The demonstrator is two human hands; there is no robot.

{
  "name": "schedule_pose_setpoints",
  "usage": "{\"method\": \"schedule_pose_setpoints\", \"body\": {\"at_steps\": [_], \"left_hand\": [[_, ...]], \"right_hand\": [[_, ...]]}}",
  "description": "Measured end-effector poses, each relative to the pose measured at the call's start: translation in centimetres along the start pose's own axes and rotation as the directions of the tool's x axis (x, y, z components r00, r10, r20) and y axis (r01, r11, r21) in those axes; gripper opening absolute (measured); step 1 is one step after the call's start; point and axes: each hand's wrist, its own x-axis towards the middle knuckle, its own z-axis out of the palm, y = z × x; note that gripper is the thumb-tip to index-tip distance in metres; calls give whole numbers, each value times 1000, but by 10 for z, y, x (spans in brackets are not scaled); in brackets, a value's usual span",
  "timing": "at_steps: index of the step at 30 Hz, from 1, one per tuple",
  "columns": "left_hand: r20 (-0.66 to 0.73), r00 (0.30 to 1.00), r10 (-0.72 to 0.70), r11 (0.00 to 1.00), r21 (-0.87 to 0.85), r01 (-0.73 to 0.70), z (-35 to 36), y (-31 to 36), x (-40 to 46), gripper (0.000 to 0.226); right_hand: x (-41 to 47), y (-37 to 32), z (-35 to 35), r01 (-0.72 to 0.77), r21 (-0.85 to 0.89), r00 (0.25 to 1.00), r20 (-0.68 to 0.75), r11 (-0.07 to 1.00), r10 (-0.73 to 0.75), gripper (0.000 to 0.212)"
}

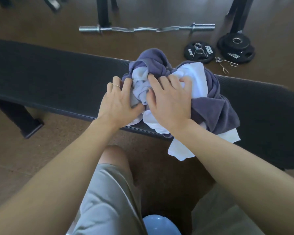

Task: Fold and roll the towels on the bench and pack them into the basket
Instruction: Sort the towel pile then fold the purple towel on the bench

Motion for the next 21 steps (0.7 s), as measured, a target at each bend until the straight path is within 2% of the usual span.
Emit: {"method": "schedule_pose_setpoints", "body": {"at_steps": [11,18,21], "left_hand": [[5,1000,9,1000,9,-9,7,-7,-7,78],[81,995,-56,992,118,46,15,-9,-4,73],[122,991,-54,994,101,41,13,-11,1,75]], "right_hand": [[-9,-6,2,14,-82,1000,8,997,-13,45],[-9,-10,3,15,-116,1000,9,993,-14,41],[-8,-10,3,3,-119,1000,3,993,-3,38]]}}
